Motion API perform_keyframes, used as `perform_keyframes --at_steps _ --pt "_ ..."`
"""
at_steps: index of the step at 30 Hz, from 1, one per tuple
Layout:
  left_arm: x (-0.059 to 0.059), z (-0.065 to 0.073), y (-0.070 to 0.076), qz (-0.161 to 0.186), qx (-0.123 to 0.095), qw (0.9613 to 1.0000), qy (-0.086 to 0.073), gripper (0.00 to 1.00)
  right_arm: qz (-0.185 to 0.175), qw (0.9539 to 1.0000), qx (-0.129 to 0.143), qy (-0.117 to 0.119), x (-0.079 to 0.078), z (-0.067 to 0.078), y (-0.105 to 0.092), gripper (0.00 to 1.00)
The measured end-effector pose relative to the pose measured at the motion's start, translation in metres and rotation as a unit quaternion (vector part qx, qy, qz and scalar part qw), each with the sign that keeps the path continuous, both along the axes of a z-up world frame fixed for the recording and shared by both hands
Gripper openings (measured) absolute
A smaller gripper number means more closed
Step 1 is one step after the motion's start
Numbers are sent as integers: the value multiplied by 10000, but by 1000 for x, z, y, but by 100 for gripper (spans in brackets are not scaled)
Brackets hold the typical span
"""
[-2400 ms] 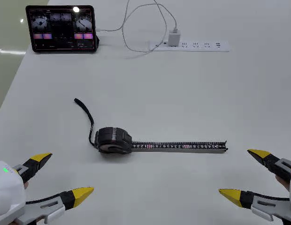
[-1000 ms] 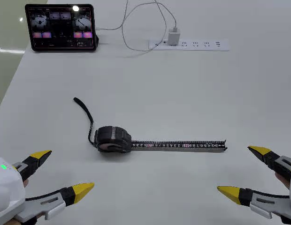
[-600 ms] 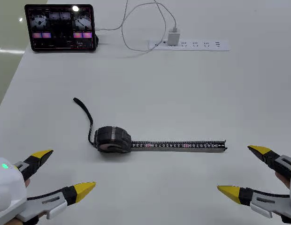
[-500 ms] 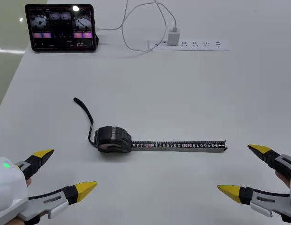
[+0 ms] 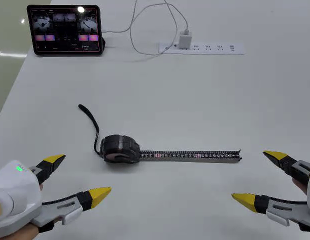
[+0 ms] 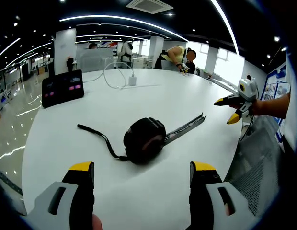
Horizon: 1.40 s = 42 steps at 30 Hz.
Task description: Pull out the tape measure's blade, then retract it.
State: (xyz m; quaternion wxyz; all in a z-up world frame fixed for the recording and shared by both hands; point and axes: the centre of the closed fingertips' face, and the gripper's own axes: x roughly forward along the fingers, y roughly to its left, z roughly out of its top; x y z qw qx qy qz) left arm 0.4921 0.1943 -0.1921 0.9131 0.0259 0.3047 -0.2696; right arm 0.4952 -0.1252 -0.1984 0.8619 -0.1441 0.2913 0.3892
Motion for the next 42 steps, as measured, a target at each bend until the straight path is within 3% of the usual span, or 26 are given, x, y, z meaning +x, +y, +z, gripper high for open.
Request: perform_keyframes --at_steps 15,27,42 --pt "12 -2 -18 7 -147 9999 20 79 182 9997 -156 56 7 -3 -1 70" --pt "26 -12 -36 19 -222 9997 74 77 234 9995 -222 61 11 -5 -2 68" --pt "31 -17 -56 -40 -387 9992 117 76 184 9996 -211 100 11 -9 -5 68"
